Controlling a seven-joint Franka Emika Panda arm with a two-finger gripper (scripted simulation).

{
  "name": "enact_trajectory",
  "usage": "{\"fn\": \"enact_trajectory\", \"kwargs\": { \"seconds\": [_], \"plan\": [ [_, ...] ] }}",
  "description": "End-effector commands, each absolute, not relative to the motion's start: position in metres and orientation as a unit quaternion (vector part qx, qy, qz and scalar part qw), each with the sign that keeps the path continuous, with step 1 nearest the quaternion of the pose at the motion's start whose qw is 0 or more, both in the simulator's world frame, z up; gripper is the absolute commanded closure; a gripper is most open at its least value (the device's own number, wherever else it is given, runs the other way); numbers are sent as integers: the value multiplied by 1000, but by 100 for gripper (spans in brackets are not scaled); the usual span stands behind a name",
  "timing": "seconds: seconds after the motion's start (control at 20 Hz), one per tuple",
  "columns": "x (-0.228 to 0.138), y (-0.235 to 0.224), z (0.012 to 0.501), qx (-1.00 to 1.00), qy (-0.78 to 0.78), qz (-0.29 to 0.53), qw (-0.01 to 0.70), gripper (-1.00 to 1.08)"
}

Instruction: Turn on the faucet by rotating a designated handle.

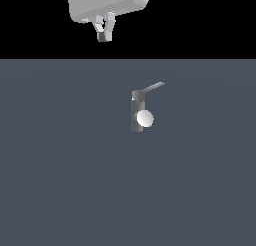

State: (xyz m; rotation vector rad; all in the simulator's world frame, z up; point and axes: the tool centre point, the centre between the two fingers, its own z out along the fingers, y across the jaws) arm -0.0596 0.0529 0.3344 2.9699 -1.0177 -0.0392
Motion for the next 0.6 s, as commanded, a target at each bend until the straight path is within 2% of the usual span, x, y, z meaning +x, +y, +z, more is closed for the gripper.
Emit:
{"fn": "enact_trajectory", "kwargs": {
  "seconds": [0.0, 0.55],
  "plan": [
    [-42, 47, 323, 934, -356, -11, 1, 108],
    [34, 3, 268, 867, -498, -7, 1, 108]
  ]
}}
